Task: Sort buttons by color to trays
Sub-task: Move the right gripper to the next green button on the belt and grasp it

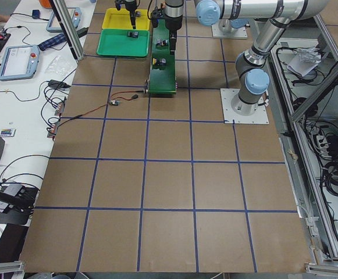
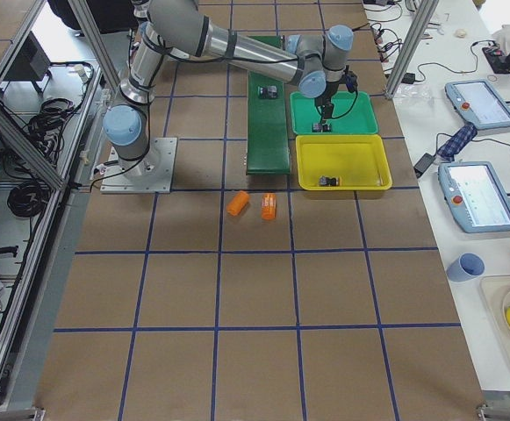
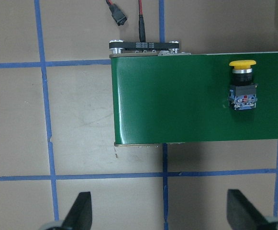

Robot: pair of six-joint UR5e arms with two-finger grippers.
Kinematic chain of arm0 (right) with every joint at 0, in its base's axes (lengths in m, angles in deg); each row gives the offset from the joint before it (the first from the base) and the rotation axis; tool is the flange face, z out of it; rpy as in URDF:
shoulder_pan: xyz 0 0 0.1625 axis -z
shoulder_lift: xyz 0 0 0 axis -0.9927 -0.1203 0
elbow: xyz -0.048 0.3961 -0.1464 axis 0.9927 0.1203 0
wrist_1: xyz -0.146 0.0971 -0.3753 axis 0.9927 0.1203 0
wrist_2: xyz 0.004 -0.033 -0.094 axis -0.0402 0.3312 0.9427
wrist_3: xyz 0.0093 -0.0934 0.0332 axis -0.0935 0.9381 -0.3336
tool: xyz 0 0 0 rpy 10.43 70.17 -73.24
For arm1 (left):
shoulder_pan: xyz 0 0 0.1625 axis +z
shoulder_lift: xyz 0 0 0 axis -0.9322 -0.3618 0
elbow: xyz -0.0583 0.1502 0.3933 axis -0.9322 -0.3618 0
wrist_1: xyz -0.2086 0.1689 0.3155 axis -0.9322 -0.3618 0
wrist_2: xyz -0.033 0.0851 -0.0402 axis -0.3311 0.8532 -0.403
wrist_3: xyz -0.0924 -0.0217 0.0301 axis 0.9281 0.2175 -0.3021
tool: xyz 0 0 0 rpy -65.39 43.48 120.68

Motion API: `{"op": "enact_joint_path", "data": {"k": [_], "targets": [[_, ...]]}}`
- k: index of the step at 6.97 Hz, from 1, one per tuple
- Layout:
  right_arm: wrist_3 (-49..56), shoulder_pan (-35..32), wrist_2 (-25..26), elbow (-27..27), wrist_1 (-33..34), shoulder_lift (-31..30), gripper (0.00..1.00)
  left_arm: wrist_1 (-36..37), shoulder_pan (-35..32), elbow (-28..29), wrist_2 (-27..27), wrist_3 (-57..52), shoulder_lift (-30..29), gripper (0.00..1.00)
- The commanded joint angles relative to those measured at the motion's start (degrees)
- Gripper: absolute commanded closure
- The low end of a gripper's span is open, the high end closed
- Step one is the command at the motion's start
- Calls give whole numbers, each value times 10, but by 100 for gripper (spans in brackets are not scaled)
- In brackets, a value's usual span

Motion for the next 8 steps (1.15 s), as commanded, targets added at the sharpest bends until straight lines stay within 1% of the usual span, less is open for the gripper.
{"op": "enact_joint_path", "data": {"k": [1, 3, 4, 5, 6, 7, 8], "targets": [[19, 10, -4, -83, -7, -103, 0, 6, -1, -1, 0, -1, 2, 0], [3, 5, -8, -213, 12, -184, 0, 7, -1, -1, 0, -1, 2, 0], [-55, -2, -9, -248, 46, -198, 0, 7, -1, -1, 0, -1, 2, 0], [-98, -30, -38, -250, 50, -194, 0, 6, -1, -1, 1, -1, 2, 0], [-146, -58, -54, -254, 51, -183, 0, 7, -1, -1, 0, -1, 2, 0], [-162, -80, -55, -255, 71, -167, 0, 16, -1, 6, -1, 4, -13, 0], [-161, -88, -53, -256, 83, -156, 1, 22, -1, 4, -7, 6, -10, 0]]}}
